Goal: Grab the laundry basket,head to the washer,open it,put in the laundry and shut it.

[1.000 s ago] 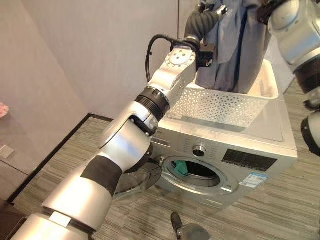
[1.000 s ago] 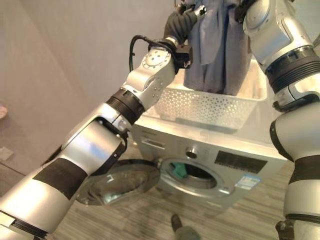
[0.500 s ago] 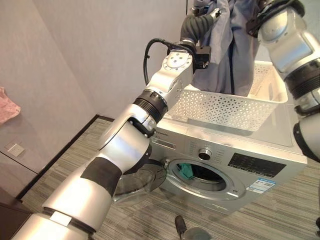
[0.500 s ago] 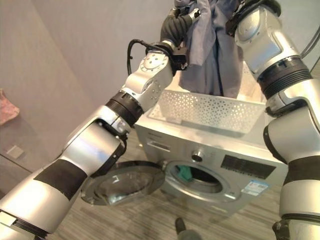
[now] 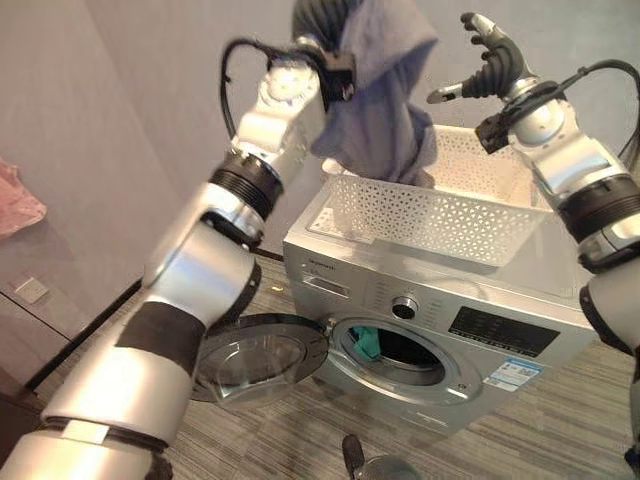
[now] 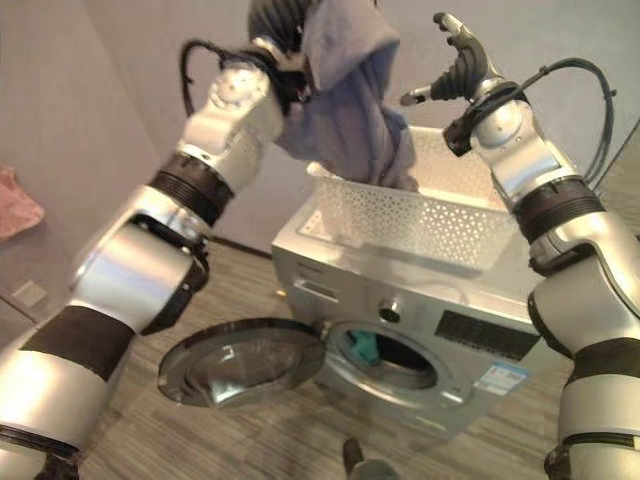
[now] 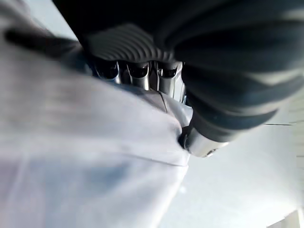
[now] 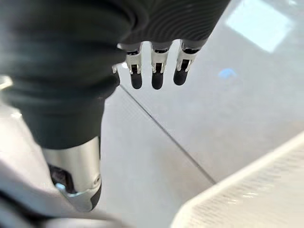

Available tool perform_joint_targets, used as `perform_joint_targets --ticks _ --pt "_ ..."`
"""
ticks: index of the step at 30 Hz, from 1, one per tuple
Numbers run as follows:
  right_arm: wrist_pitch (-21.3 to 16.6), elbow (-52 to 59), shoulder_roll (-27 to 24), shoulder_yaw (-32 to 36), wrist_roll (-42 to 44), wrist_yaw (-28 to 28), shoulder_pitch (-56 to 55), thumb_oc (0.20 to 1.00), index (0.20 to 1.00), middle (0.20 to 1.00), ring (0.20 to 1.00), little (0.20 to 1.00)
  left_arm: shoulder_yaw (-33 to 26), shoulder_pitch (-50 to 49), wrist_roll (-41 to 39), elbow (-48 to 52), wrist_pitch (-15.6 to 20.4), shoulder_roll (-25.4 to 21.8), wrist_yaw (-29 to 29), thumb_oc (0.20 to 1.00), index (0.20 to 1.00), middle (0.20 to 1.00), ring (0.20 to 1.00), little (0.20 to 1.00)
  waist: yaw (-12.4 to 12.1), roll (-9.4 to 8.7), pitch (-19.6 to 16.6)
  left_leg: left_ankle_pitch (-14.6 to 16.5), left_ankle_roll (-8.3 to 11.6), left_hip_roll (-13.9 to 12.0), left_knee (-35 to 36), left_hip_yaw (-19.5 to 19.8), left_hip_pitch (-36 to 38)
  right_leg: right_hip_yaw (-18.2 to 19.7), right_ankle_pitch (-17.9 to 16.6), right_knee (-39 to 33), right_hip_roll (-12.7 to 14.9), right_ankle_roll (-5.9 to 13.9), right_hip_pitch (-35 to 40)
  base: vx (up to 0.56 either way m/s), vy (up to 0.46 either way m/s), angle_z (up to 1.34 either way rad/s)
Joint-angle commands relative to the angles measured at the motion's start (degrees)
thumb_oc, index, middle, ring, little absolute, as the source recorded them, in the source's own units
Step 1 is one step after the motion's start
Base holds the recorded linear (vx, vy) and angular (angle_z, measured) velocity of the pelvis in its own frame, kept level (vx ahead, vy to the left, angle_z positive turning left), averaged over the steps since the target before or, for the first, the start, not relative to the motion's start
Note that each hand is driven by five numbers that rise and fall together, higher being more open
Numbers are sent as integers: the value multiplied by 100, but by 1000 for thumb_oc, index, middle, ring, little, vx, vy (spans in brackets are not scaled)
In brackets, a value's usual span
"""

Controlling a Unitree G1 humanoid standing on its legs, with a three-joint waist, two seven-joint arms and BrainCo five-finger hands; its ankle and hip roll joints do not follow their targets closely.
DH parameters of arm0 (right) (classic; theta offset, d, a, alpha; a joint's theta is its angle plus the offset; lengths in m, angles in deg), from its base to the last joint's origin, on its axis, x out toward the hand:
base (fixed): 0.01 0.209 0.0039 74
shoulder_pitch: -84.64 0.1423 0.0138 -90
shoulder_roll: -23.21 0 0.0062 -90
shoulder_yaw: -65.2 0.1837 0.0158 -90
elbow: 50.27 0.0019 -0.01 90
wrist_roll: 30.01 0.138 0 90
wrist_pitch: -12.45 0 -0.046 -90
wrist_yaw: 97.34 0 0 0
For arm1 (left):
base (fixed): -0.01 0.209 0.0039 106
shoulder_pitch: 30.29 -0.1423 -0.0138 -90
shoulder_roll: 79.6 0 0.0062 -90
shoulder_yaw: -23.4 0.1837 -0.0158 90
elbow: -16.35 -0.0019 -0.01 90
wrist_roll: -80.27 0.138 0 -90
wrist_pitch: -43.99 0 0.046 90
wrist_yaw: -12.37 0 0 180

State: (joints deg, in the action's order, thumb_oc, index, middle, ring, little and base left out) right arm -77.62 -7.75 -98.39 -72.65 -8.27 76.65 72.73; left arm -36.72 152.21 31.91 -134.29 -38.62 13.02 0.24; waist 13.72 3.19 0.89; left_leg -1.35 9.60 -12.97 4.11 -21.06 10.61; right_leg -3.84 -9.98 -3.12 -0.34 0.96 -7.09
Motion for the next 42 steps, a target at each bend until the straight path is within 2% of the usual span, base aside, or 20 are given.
perform_joint_targets --ticks 1,8,10,11,14,15,16,19,20,22,26,36,37,38,42 --pt "-360 -167 -235 127 293 181 44 1000 1000 1000 1000 1000 34 658 170 -158 395 -643 156 200 200 200 200 200 92 86 -104 -1072 206 -401 -280 295 222 -6 1319 -188 236 477 1033 -4 5 -3" --pt "-278 -93 -96 346 110 378 -675 1000 1000 1000 1000 1000 183 996 53 -135 425 -642 235 200 200 200 200 200 -75 79 -144 -1056 199 -386 -295 429 165 -165 1332 -188 286 494 1088 -2 -5 11" --pt "-282 -23 222 418 124 390 -860 1000 1000 1000 1000 1000 232 1074 24 -100 456 -577 238 200 200 200 200 200 -150 82 -158 -1032 188 -378 -300 475 138 -213 1340 -188 306 492 1103 3 -5 11" --pt "-282 -22 226 425 122 388 -867 1000 1000 1000 1000 1000 239 1072 23 -102 457 -575 238 200 200 200 200 200 -146 76 -161 -1031 187 -377 -303 480 134 -217 1341 -188 308 493 1103 -2 -7 10" --pt "-280 -46 877 466 144 329 -954 1000 1000 1000 1000 1000 278 1133 -3 -39 486 -457 233 200 200 200 200 200 -257 76 -166 -991 168 -371 -307 539 104 -288 1359 -188 329 480 1143 0 -8 11" --pt "-283 -51 885 467 143 328 -953 1000 1000 1000 1000 1000 283 1133 -5 -41 487 -460 234 200 200 200 200 200 -250 72 -166 -990 167 -371 -309 543 102 -291 1360 -188 330 480 1144 4 -9 7" --pt "-276 -361 1314 573 173 223 -886 1000 1000 1000 1000 1000 308 1167 7 -60 481 -379 223 200 200 200 200 200 -325 75 -172 -966 161 -368 -319 584 85 -319 1365 -188 337 467 1162 6 -3 6" --pt "-276 -361 1314 572 173 223 -886 1000 1000 1000 1000 1000 308 1167 7 -60 481 -379 223 200 200 200 200 200 -324 74 -172 -966 161 -367 -319 585 84 -320 1365 -188 337 467 1162 9 2 9" --pt "-235 -1291 2086 810 235 -120 -383 1000 1000 1000 1000 1000 313 1244 72 -108 494 -98 152 200 200 200 200 200 -501 79 -186 -934 155 -364 -312 667 72 -401 1398 -188 350 469 1215 18 13 6" --pt "-225 -1525 2258 817 239 -183 -147 1000 1000 1000 1000 1000 311 1283 91 -114 500 11 124 200 200 200 200 200 -538 68 -209 -944 152 -354 -286 705 32 -438 1391 -188 354 465 1199 3 6 5" --pt "-169 -1964 2541 860 246 -346 290 1000 1000 1000 1000 1000 321 1343 191 -83 506 270 39 200 200 200 200 200 -623 51 -227 -961 154 -338 -271 798 -5 -502 1400 -188 368 469 1217 13 15 43" --pt "-148 -2297 2662 1095 539 -595 737 1000 1000 1000 1000 1000 316 1362 284 -59 495 550 -88 200 200 200 200 200 -752 17 -263 -953 155 -289 -289 972 -75 -639 1374 -188 436 507 1227 21 26 6" --pt "-164 -2260 2615 1114 618 -588 714 335 335 335 335 335 344 1303 329 9 482 474 -69 200 200 200 200 200 -770 12 -261 -938 150 -286 -293 977 -81 -646 1371 -188 442 506 1221 14 21 3" --pt "-136 -2262 2627 1088 611 -629 736 200 200 200 200 200 343 1284 319 33 486 542 -92 200 200 200 200 200 -774 10 -266 -925 145 -286 -285 987 -80 -652 1374 -188 446 510 1222 14 24 6" --pt "-104 -2432 2675 1097 664 -647 757 200 200 200 200 200 325 1306 259 -77 462 638 -107 200 200 200 200 200 -772 -12 -276 -906 143 -282 -258 1007 -83 -672 1369 -188 452 512 1221 9 19 5"
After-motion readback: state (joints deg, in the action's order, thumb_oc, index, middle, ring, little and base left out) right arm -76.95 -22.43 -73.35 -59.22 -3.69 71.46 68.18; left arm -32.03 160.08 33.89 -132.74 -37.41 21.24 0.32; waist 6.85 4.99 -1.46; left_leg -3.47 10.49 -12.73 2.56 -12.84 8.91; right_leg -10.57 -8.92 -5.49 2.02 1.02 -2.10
